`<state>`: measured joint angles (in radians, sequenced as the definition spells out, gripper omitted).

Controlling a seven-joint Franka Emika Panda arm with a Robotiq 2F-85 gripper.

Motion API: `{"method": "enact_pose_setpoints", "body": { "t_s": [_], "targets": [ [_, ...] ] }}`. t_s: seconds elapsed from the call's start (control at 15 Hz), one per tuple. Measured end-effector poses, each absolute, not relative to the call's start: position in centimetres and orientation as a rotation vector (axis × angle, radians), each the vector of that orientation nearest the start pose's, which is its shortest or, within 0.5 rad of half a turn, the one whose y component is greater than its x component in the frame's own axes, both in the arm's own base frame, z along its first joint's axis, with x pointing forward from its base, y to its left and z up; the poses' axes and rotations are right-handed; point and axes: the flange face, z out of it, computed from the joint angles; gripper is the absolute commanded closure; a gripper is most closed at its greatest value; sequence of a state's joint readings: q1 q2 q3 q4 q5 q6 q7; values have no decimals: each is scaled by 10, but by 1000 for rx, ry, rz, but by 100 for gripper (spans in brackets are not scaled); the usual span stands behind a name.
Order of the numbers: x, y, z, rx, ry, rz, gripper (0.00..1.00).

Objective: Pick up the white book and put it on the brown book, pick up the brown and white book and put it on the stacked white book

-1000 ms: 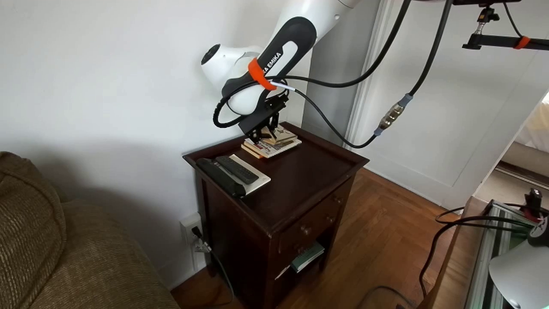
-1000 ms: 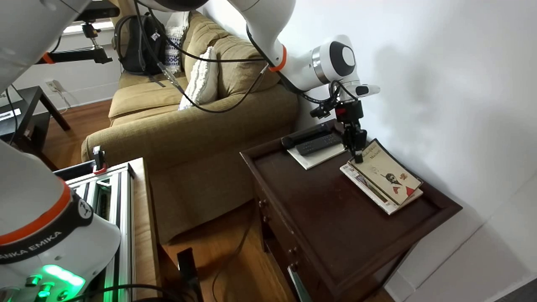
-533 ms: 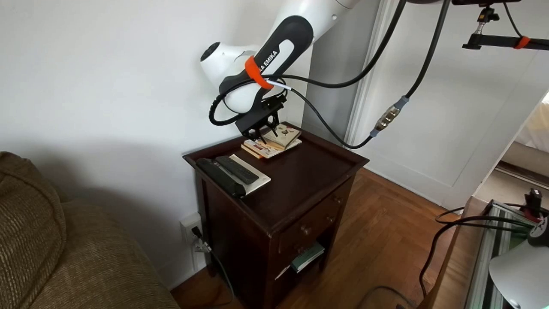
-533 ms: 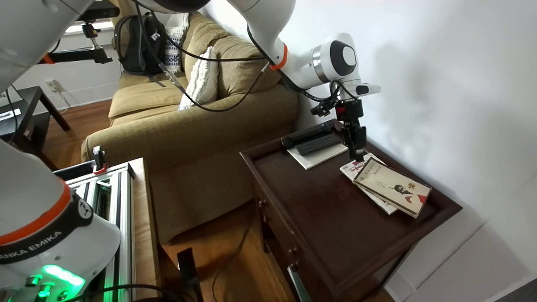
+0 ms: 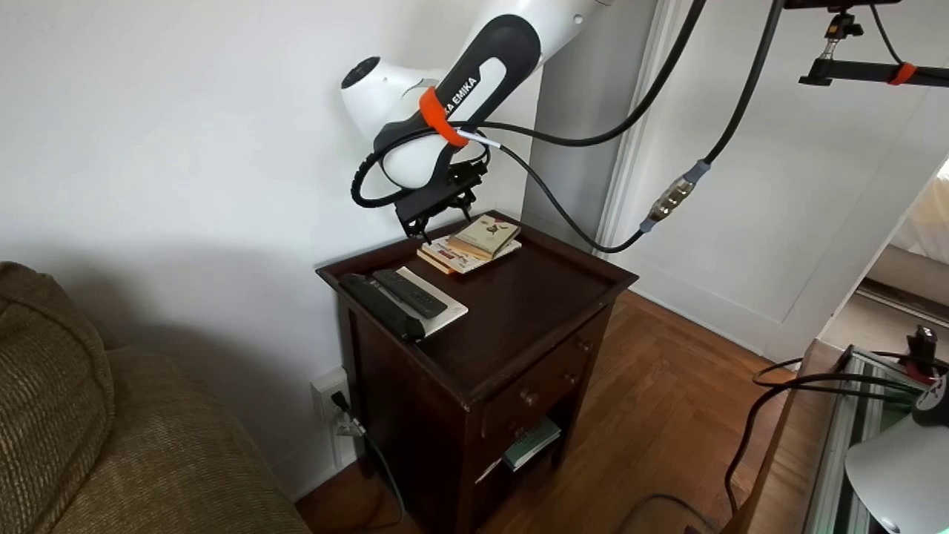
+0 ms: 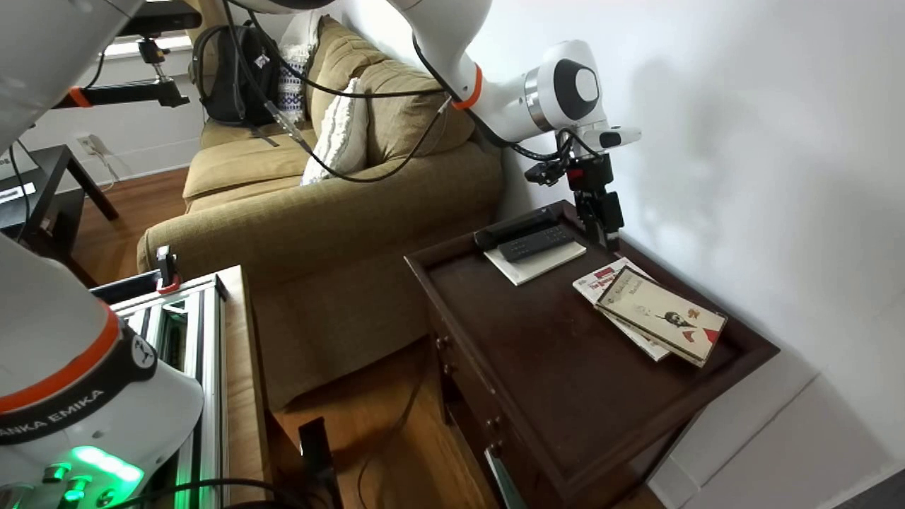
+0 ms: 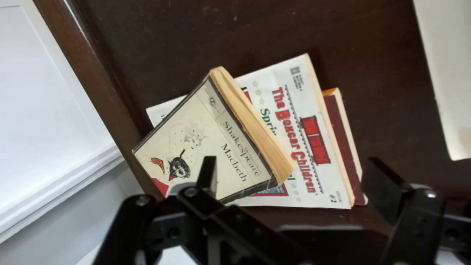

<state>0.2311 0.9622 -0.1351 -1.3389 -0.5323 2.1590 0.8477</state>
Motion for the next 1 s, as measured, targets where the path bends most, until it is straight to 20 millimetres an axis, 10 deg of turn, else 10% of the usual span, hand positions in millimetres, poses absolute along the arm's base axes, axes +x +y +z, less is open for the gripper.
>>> {"method": "enact_pose_setpoints", "body": {
  "t_s": [0.33, 0.87, 1.0],
  "targets": [
    [711, 60, 157, 2634, -366, 184, 40],
    [682, -14, 173, 2705, -108, 155, 99],
    [675, -32, 173, 2729, -37, 162, 100]
  ]
}}
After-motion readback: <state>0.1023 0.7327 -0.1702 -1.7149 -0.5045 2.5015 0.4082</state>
